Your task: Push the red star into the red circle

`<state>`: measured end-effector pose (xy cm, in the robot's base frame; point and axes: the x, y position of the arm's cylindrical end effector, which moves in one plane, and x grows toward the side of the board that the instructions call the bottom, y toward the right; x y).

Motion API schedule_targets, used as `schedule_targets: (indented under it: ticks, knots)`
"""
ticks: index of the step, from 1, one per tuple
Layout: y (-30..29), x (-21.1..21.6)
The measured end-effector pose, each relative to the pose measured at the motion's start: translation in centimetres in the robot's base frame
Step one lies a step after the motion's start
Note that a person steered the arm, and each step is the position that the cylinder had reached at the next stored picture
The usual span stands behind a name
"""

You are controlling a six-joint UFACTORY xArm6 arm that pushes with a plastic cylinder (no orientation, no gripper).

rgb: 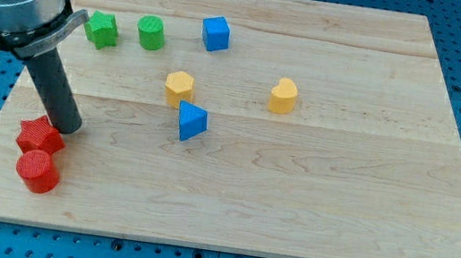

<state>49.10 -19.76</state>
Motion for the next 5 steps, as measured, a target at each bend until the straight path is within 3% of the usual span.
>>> schedule_targets:
  ticks: [1, 5]
  knots:
    - [3.0, -3.8]
    - [5.5, -6.0]
